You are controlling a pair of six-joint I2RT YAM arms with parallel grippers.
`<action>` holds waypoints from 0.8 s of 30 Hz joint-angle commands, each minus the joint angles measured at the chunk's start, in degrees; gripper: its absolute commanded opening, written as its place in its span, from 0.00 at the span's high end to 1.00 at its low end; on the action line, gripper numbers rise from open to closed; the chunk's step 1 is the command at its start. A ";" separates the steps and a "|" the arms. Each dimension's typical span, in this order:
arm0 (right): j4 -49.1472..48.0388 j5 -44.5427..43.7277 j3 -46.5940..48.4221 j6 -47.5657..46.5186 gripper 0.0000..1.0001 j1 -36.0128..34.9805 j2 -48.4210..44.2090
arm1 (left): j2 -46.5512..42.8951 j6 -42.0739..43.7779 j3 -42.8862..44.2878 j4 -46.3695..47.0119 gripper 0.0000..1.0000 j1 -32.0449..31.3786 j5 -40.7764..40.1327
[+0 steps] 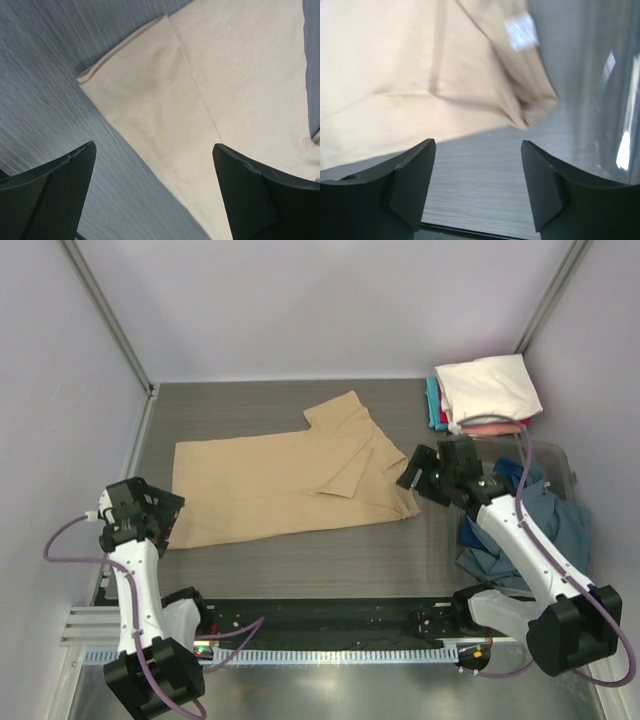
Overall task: Fold and stack the t-shirts
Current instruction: Fold the tshirt
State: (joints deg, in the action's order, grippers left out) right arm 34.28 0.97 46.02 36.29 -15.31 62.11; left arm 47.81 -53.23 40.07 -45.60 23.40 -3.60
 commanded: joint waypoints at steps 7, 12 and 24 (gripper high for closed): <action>-0.80 -5.28 41.04 -13.17 0.22 -1.74 30.57 | 4.92 19.21 15.29 -6.69 0.03 -4.38 4.84; 0.78 -1.94 71.27 -17.57 0.22 -0.34 54.74 | 3.88 21.07 12.76 -3.18 0.04 -10.91 -3.95; -15.02 1.93 97.33 -21.35 0.19 0.72 84.75 | 4.13 20.54 11.69 -2.56 0.09 -16.19 -3.43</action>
State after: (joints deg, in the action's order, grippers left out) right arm 29.65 1.87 141.01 16.60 -13.93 147.04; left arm 51.35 -33.82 51.51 -49.28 8.14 -6.09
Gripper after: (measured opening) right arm 0.812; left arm 0.914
